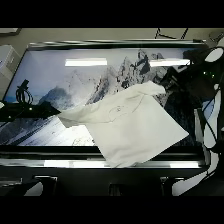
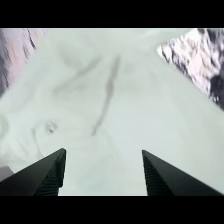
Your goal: Fold the clothes and pants, and hang the long-sleeved shirts on hangers.
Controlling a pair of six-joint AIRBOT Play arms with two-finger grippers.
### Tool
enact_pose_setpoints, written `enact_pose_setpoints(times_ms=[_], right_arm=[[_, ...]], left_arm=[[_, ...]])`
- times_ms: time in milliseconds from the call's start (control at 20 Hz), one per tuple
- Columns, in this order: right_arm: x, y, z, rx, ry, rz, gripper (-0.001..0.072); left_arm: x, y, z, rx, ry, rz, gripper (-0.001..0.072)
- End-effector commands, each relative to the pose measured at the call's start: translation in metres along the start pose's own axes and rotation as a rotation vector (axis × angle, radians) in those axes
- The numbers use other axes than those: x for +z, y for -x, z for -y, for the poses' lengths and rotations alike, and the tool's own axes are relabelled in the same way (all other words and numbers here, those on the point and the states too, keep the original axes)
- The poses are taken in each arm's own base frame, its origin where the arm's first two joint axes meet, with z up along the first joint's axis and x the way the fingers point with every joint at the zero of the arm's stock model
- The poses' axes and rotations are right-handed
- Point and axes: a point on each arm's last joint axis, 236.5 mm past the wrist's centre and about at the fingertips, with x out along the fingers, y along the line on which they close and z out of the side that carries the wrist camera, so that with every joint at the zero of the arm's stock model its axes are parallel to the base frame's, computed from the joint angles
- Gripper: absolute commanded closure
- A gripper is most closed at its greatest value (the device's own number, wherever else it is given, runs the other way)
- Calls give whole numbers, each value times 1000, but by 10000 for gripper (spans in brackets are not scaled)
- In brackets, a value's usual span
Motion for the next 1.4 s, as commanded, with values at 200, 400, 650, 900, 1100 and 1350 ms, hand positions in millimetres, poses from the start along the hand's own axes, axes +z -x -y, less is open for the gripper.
enact_pose_setpoints(times_ms=[200,400,650,900,1100,1350], right_arm=[[-227,-62,88,-161,-57,-521,29],[-325,-80,130,-197,-187,-542,38],[-323,-97,117,-116,-276,-400,39],[-244,-114,116,-68,-442,-61,336],[-130,-66,93,-22,-377,289,679],[-60,-13,95,-79,-408,515,677]], left_arm=[[14,1,-25,-2,19,77,688],[14,0,-25,-3,5,75,687],[14,0,-25,-2,-5,75,687],[14,0,-25,-2,-27,74,687],[12,-1,-34,34,-40,62,688],[-19,-22,-61,78,0,-36,688]])
